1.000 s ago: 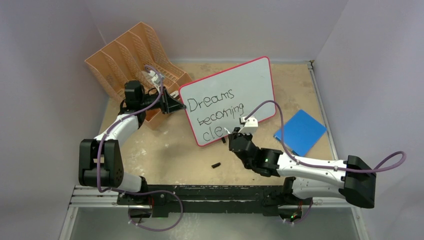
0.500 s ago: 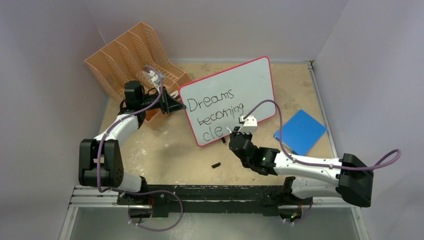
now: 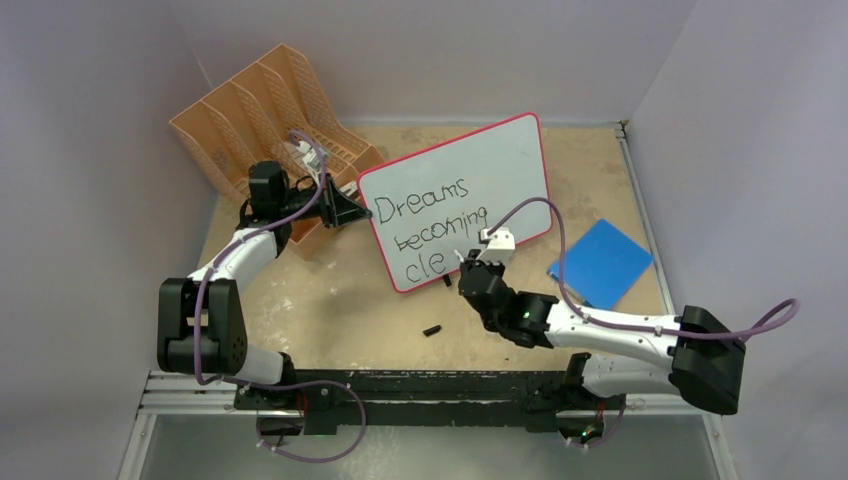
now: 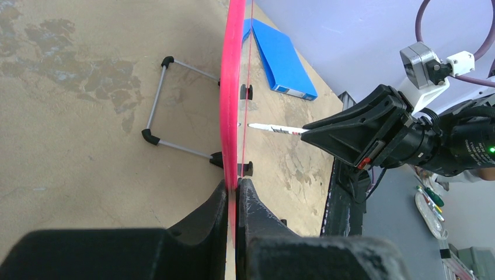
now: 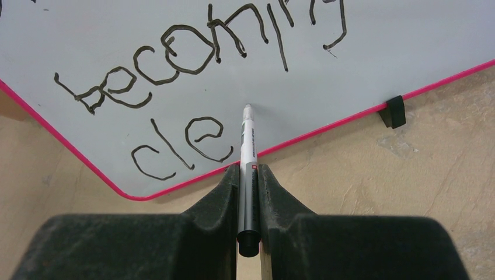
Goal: Write a sentence on the whiteboard
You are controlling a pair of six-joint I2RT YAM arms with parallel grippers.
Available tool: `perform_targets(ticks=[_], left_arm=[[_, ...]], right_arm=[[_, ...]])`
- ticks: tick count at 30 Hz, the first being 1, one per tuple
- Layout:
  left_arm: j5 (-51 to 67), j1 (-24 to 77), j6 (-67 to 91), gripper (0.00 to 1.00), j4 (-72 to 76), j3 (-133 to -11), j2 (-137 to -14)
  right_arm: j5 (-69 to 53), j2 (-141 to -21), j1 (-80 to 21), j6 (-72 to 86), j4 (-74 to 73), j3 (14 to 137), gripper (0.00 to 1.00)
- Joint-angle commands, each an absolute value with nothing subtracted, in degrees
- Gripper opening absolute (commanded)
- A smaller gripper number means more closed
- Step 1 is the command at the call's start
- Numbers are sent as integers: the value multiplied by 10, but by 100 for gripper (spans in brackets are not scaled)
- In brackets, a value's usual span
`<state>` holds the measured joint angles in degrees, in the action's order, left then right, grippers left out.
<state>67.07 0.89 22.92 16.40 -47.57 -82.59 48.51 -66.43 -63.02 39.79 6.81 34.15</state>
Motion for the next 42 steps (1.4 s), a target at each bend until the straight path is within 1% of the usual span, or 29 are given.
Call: perform_targets(ticks=[1, 13, 22, 42], left_arm=[[673, 3, 216, 0, 171, -493, -815], [676, 3, 218, 0, 174, -493, -816], [678, 3, 220, 0, 176, -492, -816], [678, 3, 220, 0, 176, -493, -816]], right_arm=[[501, -672, -624, 394, 90, 343, 0], [485, -674, -618, 369, 123, 340, 0], [447, -675, -618, 335, 145, 344, 0], [405, -677, -617, 402, 70, 336, 0]])
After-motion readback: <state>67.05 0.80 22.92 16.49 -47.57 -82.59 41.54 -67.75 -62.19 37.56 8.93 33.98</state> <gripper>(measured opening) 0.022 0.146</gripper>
